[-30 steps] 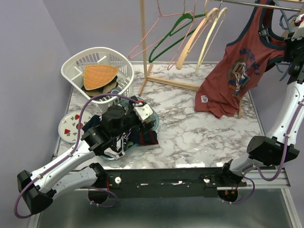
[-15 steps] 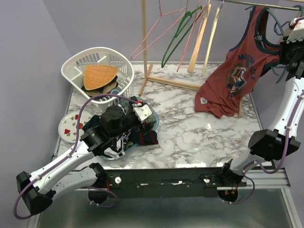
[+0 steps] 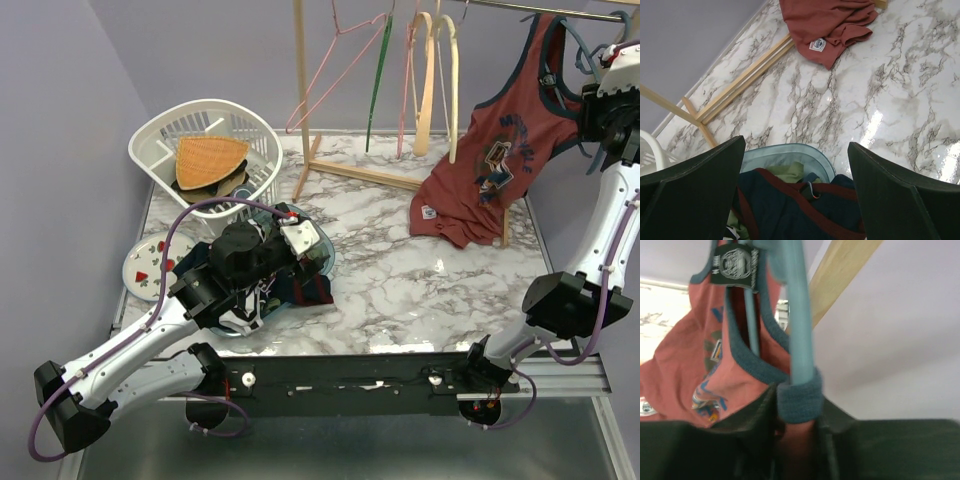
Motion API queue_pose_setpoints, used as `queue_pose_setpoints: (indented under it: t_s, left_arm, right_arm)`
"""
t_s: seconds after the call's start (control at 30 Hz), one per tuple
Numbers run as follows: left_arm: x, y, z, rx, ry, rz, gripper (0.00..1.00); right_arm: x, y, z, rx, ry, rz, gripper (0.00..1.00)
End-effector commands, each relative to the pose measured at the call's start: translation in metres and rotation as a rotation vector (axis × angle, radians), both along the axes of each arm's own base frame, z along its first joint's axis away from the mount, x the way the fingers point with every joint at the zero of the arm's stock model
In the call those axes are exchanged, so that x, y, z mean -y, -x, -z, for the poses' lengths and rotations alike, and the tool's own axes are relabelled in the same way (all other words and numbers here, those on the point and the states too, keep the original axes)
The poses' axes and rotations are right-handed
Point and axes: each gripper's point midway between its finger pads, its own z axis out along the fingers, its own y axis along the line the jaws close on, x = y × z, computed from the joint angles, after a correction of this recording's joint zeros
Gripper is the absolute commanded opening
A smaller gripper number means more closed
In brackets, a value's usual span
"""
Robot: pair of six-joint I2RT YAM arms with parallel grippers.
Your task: Place the tank top on the hanger
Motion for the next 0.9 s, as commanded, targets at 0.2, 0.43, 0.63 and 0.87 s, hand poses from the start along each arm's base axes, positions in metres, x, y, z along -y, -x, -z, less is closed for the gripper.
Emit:
queue_pose_setpoints:
  t_s: [0.2,0.43,0.63,0.87]
  left_arm:
    - [0.000,0.002,-0.005,0.004,0.030,0.010,0.99]
    - [0.000,0.002,-0.007,0.002,0.044,0.009,0.99]
    - [-0.002,0.001,-0.009,-0.004,0.062,0.002,0.99]
    - [-0.006,-0.005,-0.010,-0.048,0.115,-0.033,0.99]
  right_arm:
    - [-0.037,0.040,-0.018,0.018,-0.035,-0.071,0.60]
    - [-0.066,0.077,-0.053,0.102,-0.023,-0.109,0.87]
    - [-0.093,0.108,-0.064,0.145,-0.031,-0.159,0.97]
    - [-0.142,0.146,-0.046,0.181,-0.146,-0.274,1.00]
